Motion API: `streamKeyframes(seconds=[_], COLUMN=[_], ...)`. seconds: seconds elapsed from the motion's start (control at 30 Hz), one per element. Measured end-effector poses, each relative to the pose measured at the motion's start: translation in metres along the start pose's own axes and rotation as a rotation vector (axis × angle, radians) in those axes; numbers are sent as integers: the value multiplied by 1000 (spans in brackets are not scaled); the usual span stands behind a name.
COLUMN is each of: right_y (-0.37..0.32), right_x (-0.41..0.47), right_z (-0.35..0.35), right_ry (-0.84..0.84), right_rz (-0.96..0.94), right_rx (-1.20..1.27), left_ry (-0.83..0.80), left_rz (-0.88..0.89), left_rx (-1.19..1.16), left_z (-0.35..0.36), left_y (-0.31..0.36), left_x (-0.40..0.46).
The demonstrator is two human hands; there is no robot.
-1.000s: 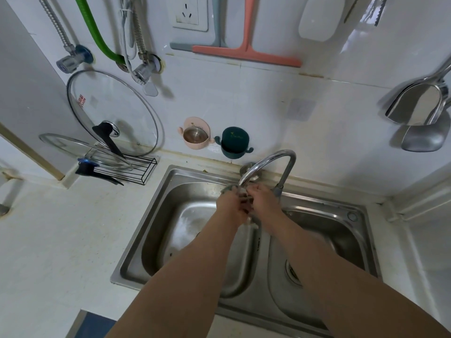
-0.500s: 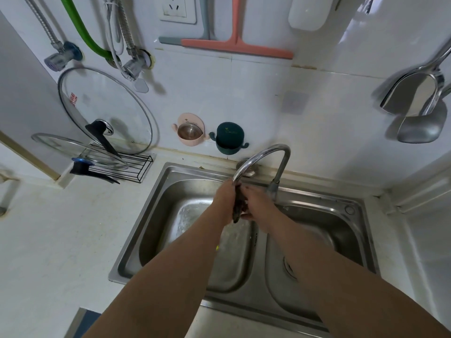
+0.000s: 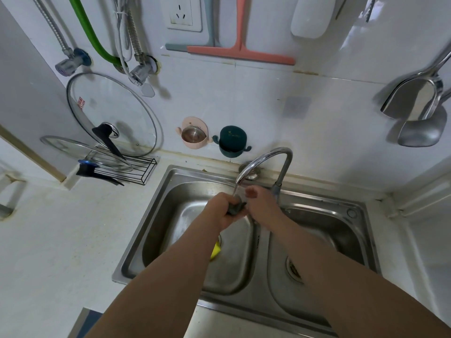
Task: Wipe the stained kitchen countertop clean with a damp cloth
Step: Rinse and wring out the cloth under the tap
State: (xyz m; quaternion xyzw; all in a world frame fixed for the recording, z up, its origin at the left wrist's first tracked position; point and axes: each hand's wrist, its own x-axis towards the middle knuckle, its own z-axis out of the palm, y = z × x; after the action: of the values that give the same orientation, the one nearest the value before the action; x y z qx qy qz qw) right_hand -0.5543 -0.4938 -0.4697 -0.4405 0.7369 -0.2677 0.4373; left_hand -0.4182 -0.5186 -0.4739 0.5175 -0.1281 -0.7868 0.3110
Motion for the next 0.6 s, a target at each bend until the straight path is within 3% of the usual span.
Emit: streamKeyframes(seconds=[0.17, 0.27, 0.43, 0.6], right_y=[33, 45, 36, -20], right_x=[5, 13, 13, -4], right_z=[-36, -52, -52, -9], right_ry=[12, 15, -3, -113], right_rz=[146, 151, 170, -56], right_rx=[-393, -561, -535, -111], left_ry=[65, 71, 15, 19], left_rz=[-47, -61, 10, 91], left_rx=[145, 70, -2, 483], left_z=[13, 15, 6, -12], left_y=[2, 5, 15, 20], left_x=[4, 1, -13, -21])
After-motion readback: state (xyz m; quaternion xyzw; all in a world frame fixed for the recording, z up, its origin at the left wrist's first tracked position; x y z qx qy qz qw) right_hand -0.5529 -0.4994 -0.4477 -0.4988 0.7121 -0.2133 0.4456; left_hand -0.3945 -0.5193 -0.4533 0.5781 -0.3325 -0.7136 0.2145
